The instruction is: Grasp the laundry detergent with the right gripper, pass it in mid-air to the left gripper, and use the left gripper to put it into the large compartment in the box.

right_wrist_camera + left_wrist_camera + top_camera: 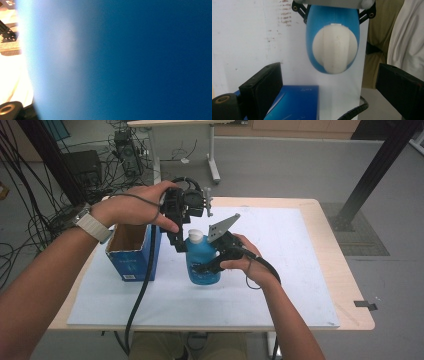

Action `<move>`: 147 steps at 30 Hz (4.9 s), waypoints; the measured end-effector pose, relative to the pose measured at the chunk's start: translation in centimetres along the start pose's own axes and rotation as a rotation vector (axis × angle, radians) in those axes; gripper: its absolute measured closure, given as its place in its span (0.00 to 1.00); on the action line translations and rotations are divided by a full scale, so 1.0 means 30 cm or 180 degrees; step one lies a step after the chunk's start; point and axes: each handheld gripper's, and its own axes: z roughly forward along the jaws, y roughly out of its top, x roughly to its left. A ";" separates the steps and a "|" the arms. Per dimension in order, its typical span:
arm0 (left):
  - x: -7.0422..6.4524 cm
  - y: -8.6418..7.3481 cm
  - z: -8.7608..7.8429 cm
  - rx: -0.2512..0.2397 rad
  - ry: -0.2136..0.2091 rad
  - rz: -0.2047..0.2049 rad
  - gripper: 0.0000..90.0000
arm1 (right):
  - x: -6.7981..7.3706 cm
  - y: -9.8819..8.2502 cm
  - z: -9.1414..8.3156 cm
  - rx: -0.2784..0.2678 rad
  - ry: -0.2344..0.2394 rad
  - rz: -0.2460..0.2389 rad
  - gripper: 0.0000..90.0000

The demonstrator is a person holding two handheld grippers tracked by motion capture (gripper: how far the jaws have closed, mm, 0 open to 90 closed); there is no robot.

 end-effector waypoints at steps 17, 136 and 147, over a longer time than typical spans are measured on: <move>0.014 0.037 0.022 -0.0028 -0.0020 -0.0002 0.08 | -0.001 0.013 0.018 -0.0028 0.0016 0.0002 0.48; 0.017 0.016 0.057 -0.0073 -0.0023 -0.0058 0.10 | -0.006 -0.002 -0.002 -0.0056 -0.0024 0.0100 0.48; 0.017 0.018 0.063 -0.0075 -0.0038 -0.0056 0.10 | -0.008 -0.005 -0.003 -0.0058 -0.0017 0.0110 0.48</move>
